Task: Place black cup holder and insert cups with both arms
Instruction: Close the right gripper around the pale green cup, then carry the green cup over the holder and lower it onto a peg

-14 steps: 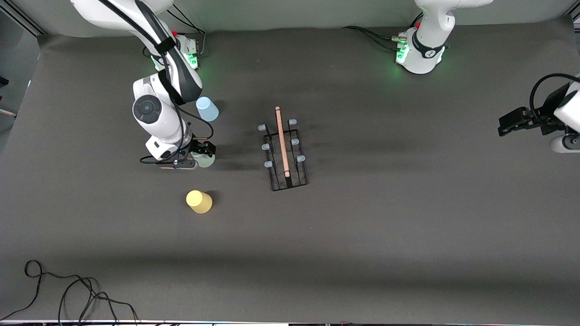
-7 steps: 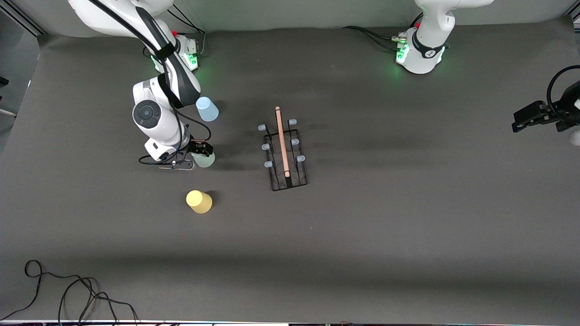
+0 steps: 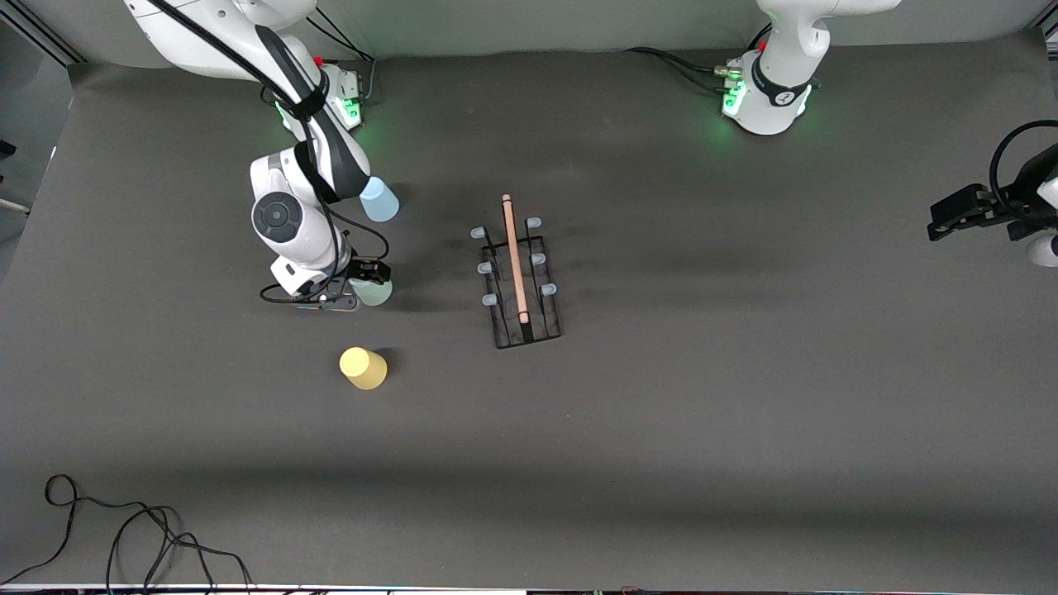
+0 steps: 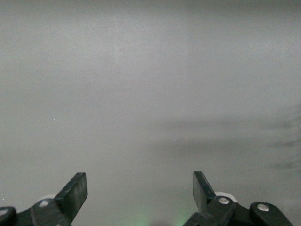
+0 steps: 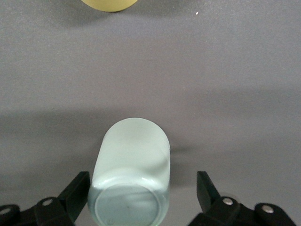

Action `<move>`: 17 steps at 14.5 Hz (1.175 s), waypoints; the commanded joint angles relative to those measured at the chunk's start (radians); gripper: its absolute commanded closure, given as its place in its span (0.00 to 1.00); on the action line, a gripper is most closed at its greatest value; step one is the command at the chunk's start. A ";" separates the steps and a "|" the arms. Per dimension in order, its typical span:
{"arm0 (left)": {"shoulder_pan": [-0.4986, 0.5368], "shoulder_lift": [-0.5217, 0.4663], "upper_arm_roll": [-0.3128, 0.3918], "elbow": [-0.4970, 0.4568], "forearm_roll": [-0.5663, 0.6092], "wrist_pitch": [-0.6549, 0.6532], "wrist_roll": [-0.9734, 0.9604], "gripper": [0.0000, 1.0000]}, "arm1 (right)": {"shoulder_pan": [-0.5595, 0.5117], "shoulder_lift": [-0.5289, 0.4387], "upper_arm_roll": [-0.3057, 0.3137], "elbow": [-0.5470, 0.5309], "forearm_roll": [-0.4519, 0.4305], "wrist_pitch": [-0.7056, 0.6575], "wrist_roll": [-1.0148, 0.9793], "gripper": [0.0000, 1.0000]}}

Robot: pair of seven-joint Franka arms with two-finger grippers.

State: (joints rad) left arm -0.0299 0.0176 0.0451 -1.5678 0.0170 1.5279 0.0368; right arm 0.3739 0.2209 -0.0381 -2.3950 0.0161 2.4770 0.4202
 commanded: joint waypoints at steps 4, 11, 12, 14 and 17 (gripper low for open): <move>-0.016 -0.007 0.012 -0.003 0.001 0.026 0.011 0.00 | 0.010 0.002 0.001 0.007 0.016 0.011 -0.008 1.00; -0.024 0.001 0.006 -0.005 0.001 0.024 -0.005 0.00 | 0.043 -0.124 0.007 0.160 0.037 -0.281 0.040 1.00; -0.024 0.001 0.006 -0.006 0.001 0.023 -0.005 0.00 | 0.060 -0.130 0.007 0.206 0.074 -0.332 0.069 1.00; -0.024 -0.001 0.004 -0.005 0.001 0.021 -0.005 0.00 | 0.108 -0.129 0.007 0.292 0.097 -0.398 0.165 1.00; -0.024 -0.004 0.004 -0.005 0.000 0.014 -0.005 0.00 | 0.210 -0.107 0.007 0.384 0.097 -0.421 0.352 1.00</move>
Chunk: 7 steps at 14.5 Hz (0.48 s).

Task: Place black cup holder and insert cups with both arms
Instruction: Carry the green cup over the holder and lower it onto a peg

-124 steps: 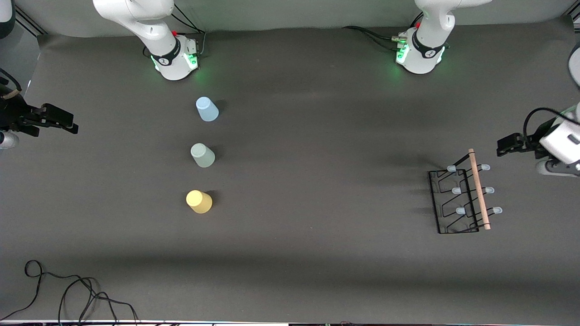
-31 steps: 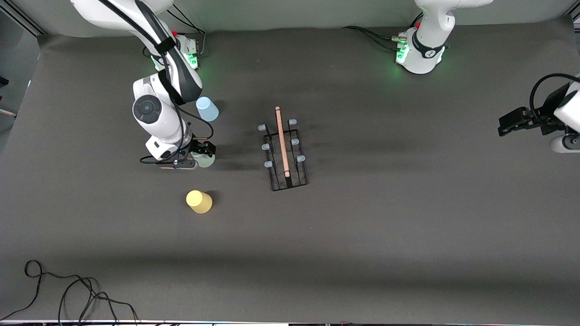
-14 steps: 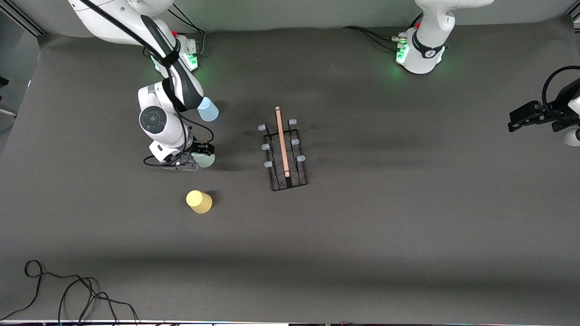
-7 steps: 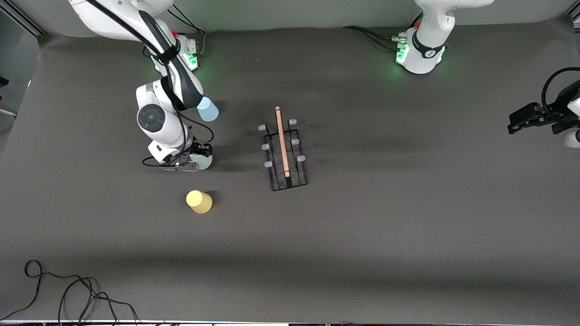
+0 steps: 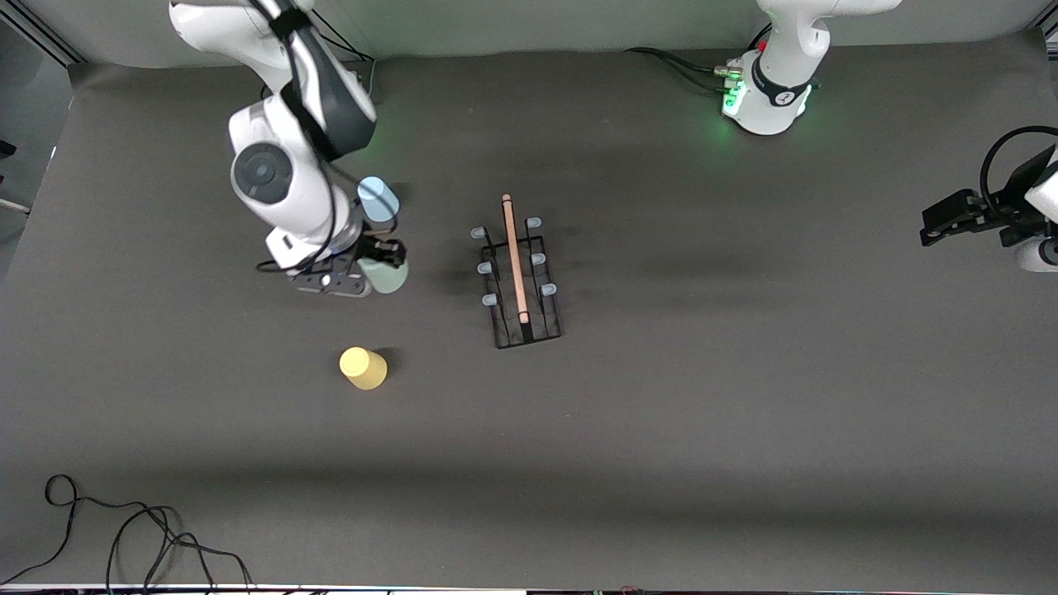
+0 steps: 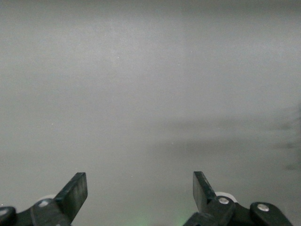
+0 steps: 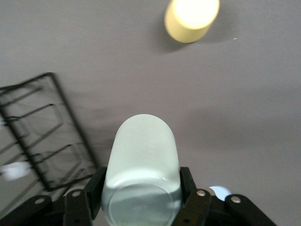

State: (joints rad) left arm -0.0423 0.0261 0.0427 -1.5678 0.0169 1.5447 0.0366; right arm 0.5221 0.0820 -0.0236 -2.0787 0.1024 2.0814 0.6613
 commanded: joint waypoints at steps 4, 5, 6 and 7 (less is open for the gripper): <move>-0.010 -0.012 0.000 -0.005 0.000 -0.005 -0.004 0.00 | 0.162 0.064 -0.007 0.114 0.013 -0.024 0.271 1.00; -0.010 -0.011 0.000 -0.006 0.000 -0.006 -0.004 0.00 | 0.183 0.070 -0.007 0.118 0.013 -0.021 0.303 1.00; -0.010 -0.011 0.000 -0.006 0.002 -0.006 -0.006 0.00 | 0.206 0.074 -0.007 0.120 0.013 -0.018 0.329 1.00; -0.010 -0.011 0.000 -0.006 0.002 -0.009 -0.006 0.00 | 0.228 0.076 -0.009 0.118 0.013 -0.015 0.348 1.00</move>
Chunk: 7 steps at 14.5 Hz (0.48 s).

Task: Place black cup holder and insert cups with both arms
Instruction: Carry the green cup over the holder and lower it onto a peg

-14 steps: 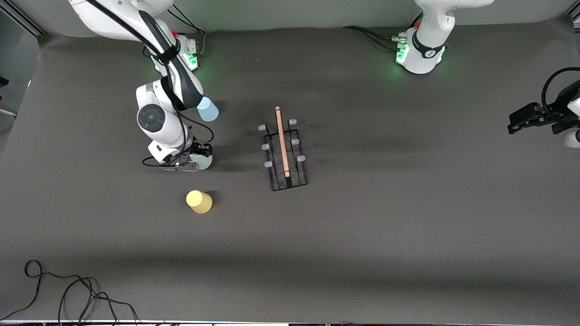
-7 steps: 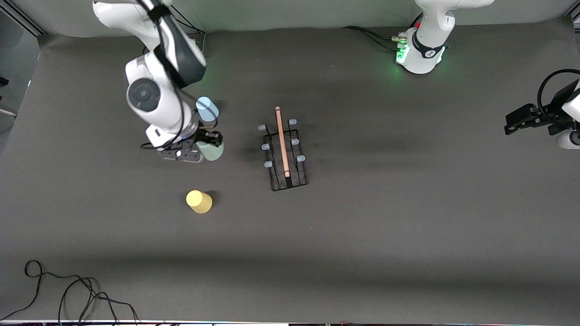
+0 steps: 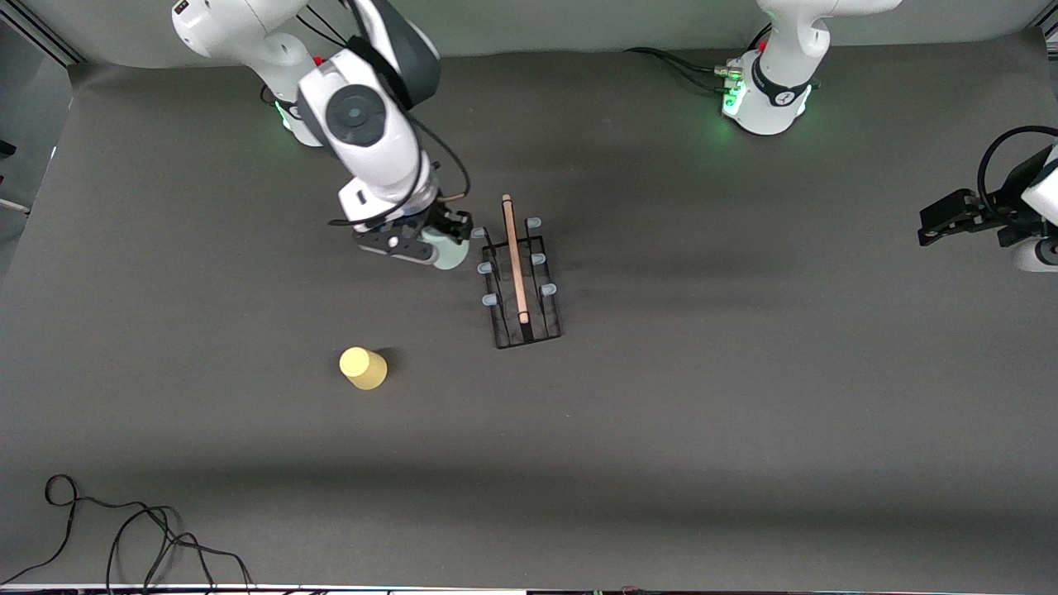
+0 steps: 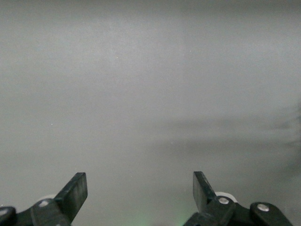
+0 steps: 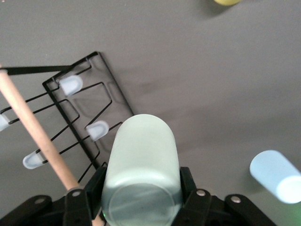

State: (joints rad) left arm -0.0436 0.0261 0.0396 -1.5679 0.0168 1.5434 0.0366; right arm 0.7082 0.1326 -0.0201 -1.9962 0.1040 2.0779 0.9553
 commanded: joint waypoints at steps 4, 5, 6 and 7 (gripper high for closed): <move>-0.009 -0.008 0.003 -0.004 0.002 0.001 -0.006 0.00 | 0.073 0.059 -0.011 0.037 0.009 0.024 0.092 1.00; -0.007 -0.008 0.003 -0.006 0.002 0.003 -0.006 0.00 | 0.079 0.073 -0.011 0.039 0.009 0.034 0.094 1.00; -0.009 -0.008 0.003 -0.006 0.002 0.003 -0.006 0.00 | 0.080 0.085 -0.011 0.040 0.008 0.040 0.094 1.00; -0.009 -0.008 0.003 -0.006 0.002 0.003 -0.006 0.00 | 0.082 0.096 -0.011 0.040 0.005 0.041 0.094 1.00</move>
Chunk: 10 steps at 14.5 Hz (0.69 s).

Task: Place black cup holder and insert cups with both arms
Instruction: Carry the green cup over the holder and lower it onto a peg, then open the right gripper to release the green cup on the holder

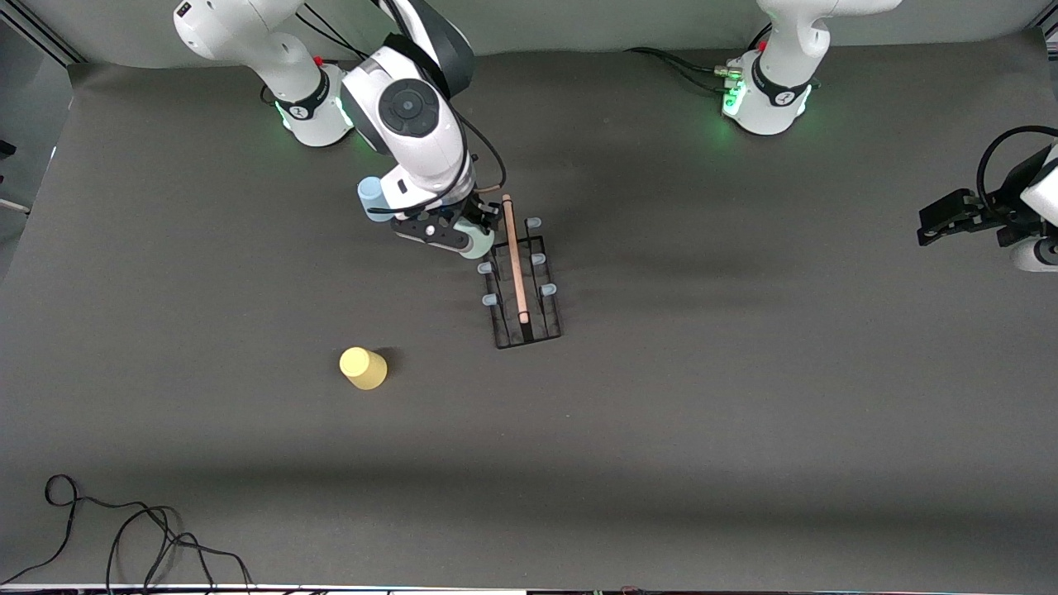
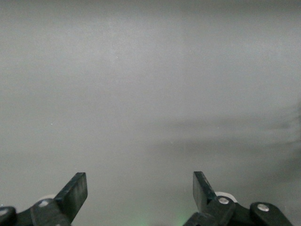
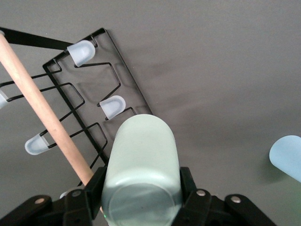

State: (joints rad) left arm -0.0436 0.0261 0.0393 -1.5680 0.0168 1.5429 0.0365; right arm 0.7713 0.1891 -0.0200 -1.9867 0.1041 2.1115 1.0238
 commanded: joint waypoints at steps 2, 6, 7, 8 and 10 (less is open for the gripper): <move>-0.007 -0.008 0.004 -0.006 0.002 0.003 -0.004 0.00 | 0.019 0.053 -0.011 0.032 0.003 0.007 0.025 0.67; -0.005 -0.008 0.005 -0.007 0.002 0.005 -0.004 0.01 | 0.017 0.053 -0.011 0.035 0.003 0.007 0.024 0.24; -0.002 -0.006 0.005 -0.007 0.000 0.005 -0.001 0.01 | 0.016 0.055 -0.011 0.040 0.003 0.007 0.024 0.22; -0.001 -0.006 0.005 -0.007 0.002 0.003 0.000 0.01 | 0.014 0.053 -0.011 0.042 0.003 0.007 0.024 0.21; 0.001 -0.006 0.005 -0.007 0.000 0.003 0.005 0.01 | 0.013 0.055 -0.012 0.048 0.003 0.005 0.021 0.20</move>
State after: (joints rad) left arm -0.0427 0.0269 0.0420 -1.5692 0.0168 1.5433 0.0364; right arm 0.7754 0.2338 -0.0230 -1.9658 0.1040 2.1210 1.0253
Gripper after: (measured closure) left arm 0.004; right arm 0.211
